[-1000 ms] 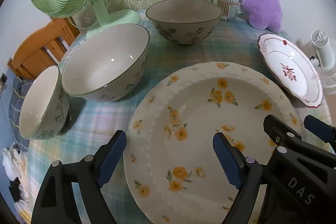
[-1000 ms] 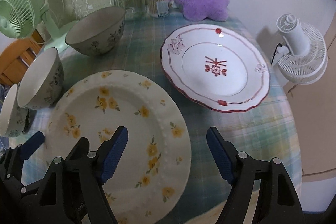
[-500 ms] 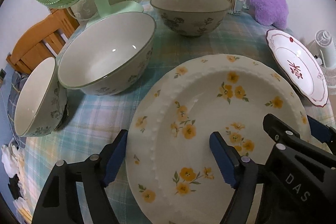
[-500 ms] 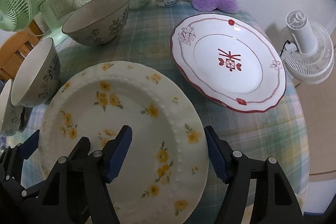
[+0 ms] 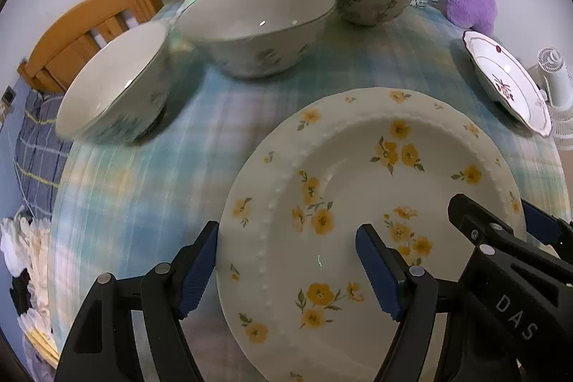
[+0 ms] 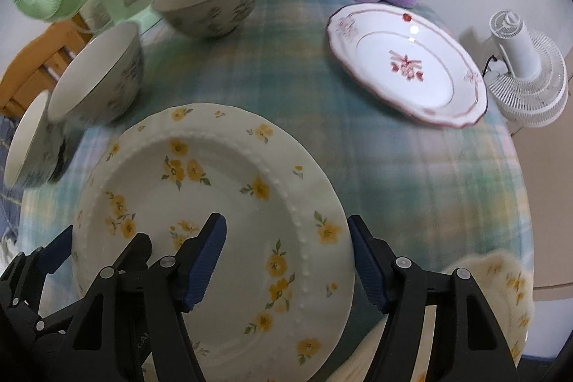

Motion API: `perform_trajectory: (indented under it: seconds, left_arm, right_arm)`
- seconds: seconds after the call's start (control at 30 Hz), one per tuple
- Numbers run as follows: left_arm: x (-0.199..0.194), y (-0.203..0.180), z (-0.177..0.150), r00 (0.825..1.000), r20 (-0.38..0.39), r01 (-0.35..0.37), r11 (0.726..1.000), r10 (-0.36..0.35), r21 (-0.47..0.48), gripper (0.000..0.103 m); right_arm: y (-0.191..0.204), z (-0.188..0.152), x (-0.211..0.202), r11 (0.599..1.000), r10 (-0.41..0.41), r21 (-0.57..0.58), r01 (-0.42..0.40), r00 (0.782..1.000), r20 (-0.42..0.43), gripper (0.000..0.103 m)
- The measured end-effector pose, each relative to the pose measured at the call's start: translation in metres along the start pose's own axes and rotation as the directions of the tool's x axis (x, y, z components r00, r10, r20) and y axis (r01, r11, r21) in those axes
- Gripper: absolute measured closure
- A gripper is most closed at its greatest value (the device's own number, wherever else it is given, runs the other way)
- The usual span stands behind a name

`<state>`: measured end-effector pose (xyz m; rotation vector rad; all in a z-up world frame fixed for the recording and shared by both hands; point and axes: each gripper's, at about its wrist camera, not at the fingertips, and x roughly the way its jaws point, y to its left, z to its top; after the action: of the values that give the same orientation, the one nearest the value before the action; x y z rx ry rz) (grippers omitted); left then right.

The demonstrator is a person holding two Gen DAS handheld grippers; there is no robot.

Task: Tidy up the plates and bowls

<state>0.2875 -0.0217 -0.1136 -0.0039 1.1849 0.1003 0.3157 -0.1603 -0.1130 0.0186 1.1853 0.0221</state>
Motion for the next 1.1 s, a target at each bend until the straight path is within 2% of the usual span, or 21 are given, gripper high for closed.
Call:
perform_trajectory:
  seconds: [0.2, 0.4, 0.6, 1.1]
  left_arm:
    - [-0.01, 0.019, -0.026, 1.0, -0.017, -0.008, 1.0, 0.007, -0.02, 0.026]
    - [-0.014, 0.026, -0.036, 1.0, 0.0, -0.008, 1.0, 0.008, -0.003, 0.03]
    - [-0.011, 0.025, -0.036, 1.0, 0.0, -0.006, 1.0, 0.006, 0.001, 0.03]
    - [-0.014, 0.028, -0.03, 1.0, -0.03, 0.008, 1.0, -0.009, -0.025, 0.029]
  right_arm:
    - [0.018, -0.028, -0.011, 1.0, 0.013, -0.016, -0.013, 1.0, -0.024, 0.032]
    - [0.029, -0.045, -0.018, 0.998, 0.025, -0.05, -0.026, 0.999, -0.022, 0.033]
    - [0.026, -0.045, -0.014, 0.998, 0.017, -0.055, -0.018, 0.999, -0.03, 0.039]
    - [0.032, -0.037, -0.008, 0.998, -0.018, -0.055, 0.016, 0.999, -0.049, 0.04]
